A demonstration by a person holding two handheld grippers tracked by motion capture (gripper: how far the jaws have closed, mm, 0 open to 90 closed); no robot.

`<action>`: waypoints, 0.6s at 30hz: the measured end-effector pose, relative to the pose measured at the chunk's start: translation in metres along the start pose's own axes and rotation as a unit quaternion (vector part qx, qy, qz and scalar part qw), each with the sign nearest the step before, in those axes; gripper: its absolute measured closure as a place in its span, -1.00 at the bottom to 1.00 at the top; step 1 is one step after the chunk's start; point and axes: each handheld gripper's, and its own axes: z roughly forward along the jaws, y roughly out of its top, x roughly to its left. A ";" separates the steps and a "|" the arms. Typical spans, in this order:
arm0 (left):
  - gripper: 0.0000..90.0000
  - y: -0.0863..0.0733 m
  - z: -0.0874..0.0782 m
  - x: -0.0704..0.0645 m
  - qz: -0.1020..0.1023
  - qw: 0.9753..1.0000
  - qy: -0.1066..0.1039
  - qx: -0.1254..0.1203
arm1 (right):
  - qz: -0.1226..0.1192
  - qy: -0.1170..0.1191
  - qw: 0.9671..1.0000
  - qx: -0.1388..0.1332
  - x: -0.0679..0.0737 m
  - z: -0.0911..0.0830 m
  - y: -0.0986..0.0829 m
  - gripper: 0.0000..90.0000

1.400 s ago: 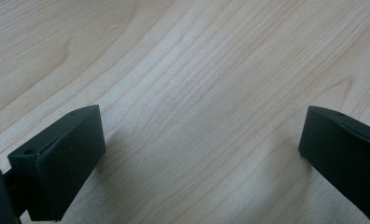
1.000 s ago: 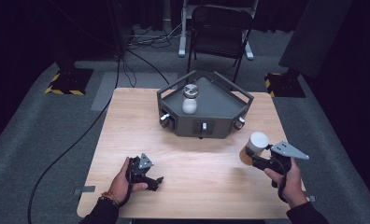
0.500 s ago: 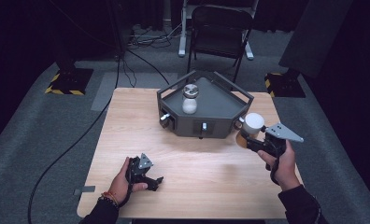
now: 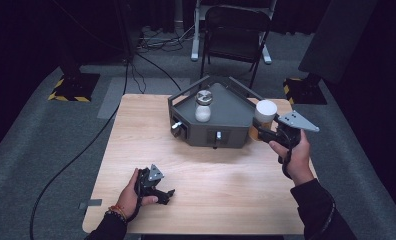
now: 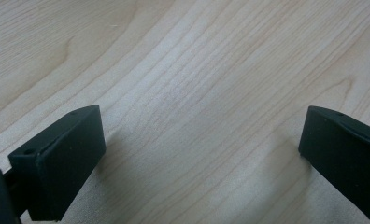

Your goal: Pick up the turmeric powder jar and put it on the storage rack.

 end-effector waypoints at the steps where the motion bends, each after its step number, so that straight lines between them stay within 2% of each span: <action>1: -1.00 0.000 0.000 0.000 0.000 1.000 0.000 0.000 | 0.001 0.000 1.000 0.000 0.000 0.002 0.002 -0.25; 11: -1.00 0.000 0.000 0.000 0.000 1.000 0.000 0.000 | 0.009 -0.007 1.000 -0.004 0.006 0.027 0.017 -0.25; 18: -1.00 0.000 0.000 0.000 0.000 1.000 0.000 0.000 | 0.014 -0.021 1.000 -0.001 0.013 0.045 0.022 -0.25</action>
